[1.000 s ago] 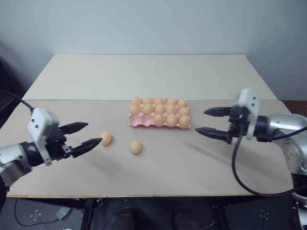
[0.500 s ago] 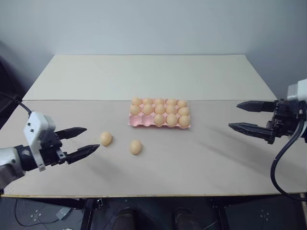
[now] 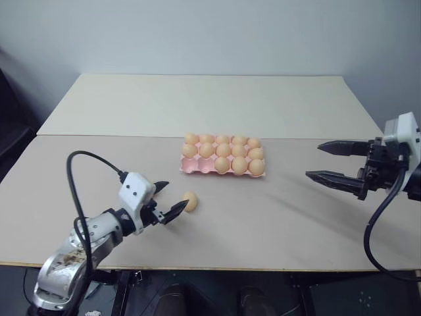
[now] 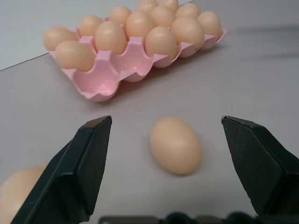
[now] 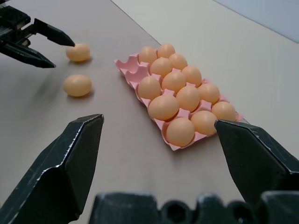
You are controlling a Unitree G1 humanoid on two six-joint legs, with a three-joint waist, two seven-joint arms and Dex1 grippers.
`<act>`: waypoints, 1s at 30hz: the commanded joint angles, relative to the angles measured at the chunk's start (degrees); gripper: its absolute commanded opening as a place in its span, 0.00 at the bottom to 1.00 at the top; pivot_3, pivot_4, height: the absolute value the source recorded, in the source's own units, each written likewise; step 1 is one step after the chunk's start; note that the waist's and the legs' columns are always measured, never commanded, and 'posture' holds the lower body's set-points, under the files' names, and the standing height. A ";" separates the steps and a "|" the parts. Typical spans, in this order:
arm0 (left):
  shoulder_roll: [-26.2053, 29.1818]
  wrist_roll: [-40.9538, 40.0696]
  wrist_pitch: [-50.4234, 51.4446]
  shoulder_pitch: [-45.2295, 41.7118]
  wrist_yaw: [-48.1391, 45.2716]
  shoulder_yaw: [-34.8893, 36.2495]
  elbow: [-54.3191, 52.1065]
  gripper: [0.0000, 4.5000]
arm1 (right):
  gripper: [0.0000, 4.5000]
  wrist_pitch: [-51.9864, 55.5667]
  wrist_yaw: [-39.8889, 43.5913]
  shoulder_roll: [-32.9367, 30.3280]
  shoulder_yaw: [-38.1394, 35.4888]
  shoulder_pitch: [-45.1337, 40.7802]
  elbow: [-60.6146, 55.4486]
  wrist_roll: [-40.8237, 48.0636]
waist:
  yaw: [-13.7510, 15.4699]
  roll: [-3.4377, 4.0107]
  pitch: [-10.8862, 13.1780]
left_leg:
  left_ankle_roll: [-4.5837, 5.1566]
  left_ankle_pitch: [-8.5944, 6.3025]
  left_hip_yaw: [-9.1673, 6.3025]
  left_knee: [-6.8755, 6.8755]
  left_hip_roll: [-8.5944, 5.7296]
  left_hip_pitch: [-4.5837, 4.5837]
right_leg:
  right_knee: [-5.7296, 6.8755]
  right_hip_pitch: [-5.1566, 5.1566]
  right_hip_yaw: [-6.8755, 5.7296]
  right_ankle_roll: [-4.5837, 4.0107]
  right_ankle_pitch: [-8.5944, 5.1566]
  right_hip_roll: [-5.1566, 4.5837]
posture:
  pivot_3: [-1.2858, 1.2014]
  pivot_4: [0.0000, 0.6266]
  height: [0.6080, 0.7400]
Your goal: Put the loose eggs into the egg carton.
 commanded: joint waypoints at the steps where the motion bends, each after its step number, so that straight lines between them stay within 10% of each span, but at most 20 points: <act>1: 0.16 0.18 1.80 -0.88 1.50 0.05 -2.63 0.91 | 0.99 -0.31 -0.23 -0.38 -0.79 0.34 -1.81 1.86 | 0.06 0.00 0.00 | 0.00 0.00 0.00 0.00 0.00 0.00 | 0.00 0.00 0.00 0.00 0.00 0.00 | 0.52 0.24 1.00; 30: -23.89 1.75 47.70 -21.55 28.29 -3.74 -4.39 0.91 | 0.99 2.21 -2.60 -1.96 -1.29 3.61 -5.69 4.07 | 0.34 -0.08 -0.05 | -0.02 0.02 -0.18 0.10 -0.08 0.01 | 0.01 0.12 -0.02 0.05 0.03 0.00 | 0.52 0.24 1.00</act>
